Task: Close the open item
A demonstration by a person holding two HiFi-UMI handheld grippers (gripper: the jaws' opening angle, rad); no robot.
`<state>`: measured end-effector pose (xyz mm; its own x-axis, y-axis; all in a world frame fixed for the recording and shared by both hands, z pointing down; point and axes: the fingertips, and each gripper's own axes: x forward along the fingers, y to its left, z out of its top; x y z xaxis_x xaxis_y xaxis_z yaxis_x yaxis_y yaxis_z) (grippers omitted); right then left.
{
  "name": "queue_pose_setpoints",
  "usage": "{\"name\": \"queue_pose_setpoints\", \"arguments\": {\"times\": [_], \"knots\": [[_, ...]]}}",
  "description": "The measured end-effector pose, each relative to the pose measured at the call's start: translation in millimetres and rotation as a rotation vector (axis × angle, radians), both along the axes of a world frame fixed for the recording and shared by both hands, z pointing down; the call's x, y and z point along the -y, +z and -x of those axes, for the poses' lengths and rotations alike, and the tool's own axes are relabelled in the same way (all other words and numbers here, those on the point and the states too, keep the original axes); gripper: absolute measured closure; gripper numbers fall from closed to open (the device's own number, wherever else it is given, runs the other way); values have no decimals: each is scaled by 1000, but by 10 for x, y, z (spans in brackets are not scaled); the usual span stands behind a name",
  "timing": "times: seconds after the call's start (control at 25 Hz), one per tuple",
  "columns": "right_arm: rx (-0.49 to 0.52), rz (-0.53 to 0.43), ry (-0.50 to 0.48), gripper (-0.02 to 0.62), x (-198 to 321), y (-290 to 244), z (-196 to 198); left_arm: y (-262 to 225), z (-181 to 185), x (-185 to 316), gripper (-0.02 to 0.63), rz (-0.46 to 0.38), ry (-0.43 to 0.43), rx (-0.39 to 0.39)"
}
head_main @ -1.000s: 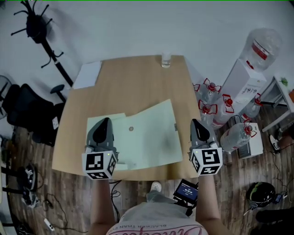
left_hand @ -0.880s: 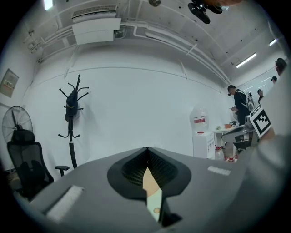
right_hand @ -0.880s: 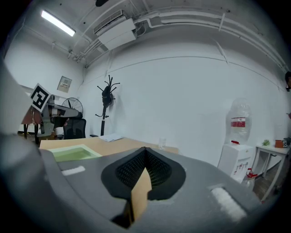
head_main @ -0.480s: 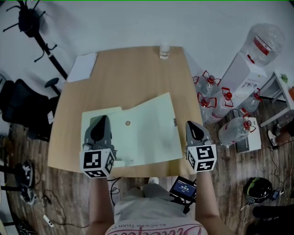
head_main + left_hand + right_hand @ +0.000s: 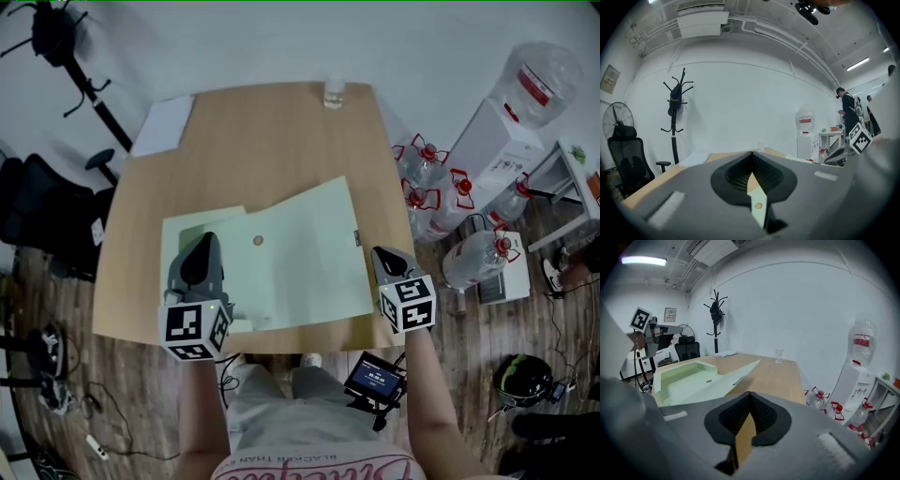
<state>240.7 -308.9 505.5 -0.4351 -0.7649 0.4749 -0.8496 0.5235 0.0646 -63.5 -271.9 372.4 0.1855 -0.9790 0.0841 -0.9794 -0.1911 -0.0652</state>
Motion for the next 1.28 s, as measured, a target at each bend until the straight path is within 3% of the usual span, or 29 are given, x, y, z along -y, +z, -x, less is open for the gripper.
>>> {"name": "queue_pose_setpoints", "arguments": {"times": [0.56,0.96,1.28], "knots": [[12,369,-255,594,-6,281,302,18,103,105,592,15,54,8],[66,387,-374,594,18,61,597,-17,263,109,591,9,49,10],[104,406,-384,594,15,1,749,-67,364,80,592,4,51,19]]}}
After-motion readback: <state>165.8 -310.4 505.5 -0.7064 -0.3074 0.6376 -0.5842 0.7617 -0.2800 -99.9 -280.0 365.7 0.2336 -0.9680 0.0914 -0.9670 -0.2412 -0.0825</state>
